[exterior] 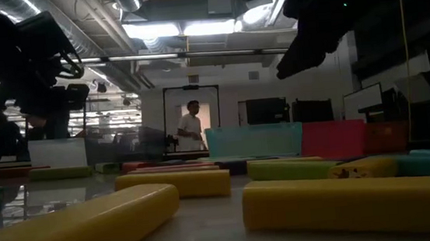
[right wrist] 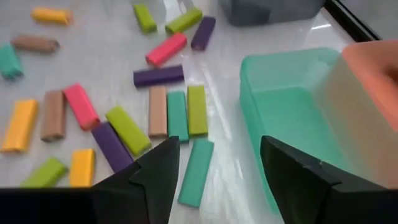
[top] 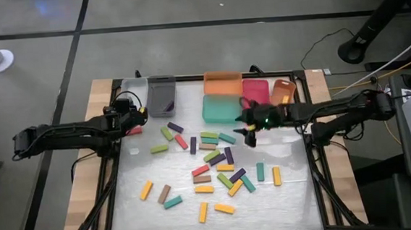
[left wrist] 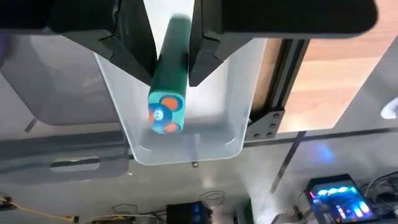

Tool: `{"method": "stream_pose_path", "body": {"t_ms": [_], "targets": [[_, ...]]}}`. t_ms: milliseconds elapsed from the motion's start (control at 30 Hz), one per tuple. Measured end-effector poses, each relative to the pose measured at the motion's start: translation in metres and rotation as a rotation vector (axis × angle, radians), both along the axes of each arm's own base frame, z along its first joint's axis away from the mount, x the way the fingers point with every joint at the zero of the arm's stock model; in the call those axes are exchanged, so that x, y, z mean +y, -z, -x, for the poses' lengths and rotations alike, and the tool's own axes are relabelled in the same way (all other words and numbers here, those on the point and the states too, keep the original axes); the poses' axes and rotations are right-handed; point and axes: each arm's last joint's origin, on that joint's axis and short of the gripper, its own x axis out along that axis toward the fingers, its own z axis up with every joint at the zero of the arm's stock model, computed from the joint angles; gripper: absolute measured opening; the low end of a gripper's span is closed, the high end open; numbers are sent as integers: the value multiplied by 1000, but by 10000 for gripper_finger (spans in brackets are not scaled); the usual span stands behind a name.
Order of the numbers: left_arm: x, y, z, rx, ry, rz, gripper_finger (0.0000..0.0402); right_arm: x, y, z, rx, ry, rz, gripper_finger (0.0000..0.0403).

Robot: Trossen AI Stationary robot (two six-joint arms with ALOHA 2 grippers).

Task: Sort blocks
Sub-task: Put the light blue block into the transparent bin

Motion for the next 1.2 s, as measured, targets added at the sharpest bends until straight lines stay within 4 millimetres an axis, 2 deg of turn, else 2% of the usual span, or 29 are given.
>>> {"method": "stream_pose_path", "body": {"t_ms": [167, 400, 667, 933, 1067, 1200], "targets": [[1, 4, 1, -11, -4, 20, 112, 18, 23, -13, 76, 56, 33, 225], [3, 4, -2, -62, 29, 57, 156, 25, 57, -30, 151, 81, 28, 225], [3, 2, -6, -73, 73, 58, 156, 26, 87, -39, 233, 82, -23, 225], [3, 2, -7, -76, 75, 56, 155, 26, 107, -42, 301, 84, -16, 221], [3, 1, -9, -103, 104, 73, 149, 26, 109, -43, 305, 81, -19, 186], [2, -5, -19, -154, 219, 80, 142, 27, 108, -43, 297, 67, -33, 121]]}}
